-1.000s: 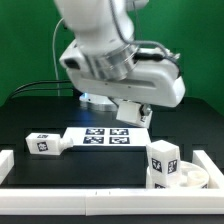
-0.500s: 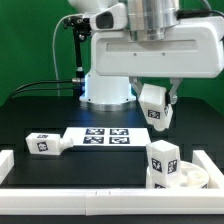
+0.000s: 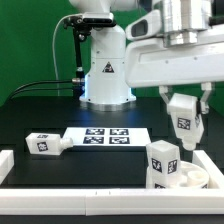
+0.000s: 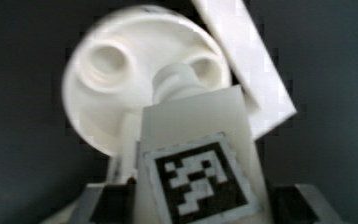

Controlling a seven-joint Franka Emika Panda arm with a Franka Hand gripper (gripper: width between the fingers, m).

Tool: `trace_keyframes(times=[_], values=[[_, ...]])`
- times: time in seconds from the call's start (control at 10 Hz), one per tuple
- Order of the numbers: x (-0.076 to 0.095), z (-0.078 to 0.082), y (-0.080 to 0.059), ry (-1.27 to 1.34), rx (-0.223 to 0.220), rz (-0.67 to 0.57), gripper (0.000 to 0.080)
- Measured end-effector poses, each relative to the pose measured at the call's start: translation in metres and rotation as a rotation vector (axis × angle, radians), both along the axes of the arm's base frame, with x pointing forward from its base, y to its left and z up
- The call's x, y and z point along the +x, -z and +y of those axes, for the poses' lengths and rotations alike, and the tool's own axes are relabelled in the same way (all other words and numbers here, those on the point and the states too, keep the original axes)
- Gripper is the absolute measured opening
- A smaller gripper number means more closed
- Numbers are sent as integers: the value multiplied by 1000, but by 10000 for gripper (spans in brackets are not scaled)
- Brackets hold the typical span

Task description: Assemble stool

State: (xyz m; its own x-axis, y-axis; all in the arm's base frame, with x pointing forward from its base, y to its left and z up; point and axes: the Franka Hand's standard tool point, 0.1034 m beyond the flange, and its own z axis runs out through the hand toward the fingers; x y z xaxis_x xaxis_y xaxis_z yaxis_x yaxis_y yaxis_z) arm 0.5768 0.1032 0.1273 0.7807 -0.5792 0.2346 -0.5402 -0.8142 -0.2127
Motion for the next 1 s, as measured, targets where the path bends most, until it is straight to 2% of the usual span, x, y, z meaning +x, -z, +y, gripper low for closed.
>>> trace_keyframes(times=[0.2, 0.4, 0.5, 0.6, 1.0], values=[[-4, 9, 3, -16, -6, -16, 323], [-3, 6, 5, -31, -14, -22, 323], [5, -4, 9, -42, -35, -73, 323], [12, -4, 18, -45, -50, -103, 323], [13, 0, 19, -38, -47, -119, 323]])
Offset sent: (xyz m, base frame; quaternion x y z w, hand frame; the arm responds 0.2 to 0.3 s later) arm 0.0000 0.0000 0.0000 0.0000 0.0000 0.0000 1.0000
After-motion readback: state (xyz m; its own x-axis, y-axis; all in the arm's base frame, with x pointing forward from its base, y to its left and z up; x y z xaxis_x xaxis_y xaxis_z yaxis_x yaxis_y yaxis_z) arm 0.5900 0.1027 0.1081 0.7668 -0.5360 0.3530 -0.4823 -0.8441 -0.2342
